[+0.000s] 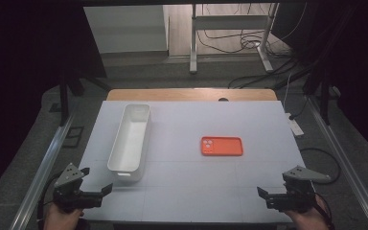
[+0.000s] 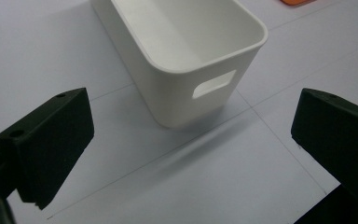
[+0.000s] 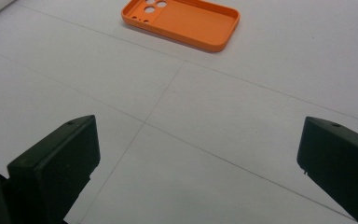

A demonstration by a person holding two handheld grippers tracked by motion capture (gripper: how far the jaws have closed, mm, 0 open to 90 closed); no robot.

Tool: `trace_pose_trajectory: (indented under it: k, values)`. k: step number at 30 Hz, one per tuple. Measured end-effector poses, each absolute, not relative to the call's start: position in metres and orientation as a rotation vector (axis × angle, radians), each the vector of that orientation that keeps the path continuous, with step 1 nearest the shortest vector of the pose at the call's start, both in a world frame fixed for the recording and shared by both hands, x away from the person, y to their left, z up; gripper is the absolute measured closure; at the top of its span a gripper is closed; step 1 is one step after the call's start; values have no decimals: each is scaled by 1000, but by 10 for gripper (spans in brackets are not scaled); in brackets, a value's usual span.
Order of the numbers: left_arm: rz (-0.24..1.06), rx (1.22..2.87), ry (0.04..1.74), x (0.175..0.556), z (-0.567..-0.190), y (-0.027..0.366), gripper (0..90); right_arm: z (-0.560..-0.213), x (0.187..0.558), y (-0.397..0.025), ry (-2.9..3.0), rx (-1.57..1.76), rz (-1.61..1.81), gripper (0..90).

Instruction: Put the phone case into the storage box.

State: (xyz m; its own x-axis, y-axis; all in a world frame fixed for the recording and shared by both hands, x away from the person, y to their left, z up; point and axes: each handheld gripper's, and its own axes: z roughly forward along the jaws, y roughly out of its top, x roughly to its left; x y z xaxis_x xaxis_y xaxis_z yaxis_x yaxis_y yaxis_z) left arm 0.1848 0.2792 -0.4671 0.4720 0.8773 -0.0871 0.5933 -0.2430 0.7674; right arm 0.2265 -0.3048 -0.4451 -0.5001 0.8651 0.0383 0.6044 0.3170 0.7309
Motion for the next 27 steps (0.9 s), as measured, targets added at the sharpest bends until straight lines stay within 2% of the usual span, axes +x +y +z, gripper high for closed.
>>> trace_pose_trajectory:
  k: [27]
  values:
    - [443, 1961, 1204, 184, -467, 280, 0, -446, 231, -303, 2278, 1314, 992, 0]
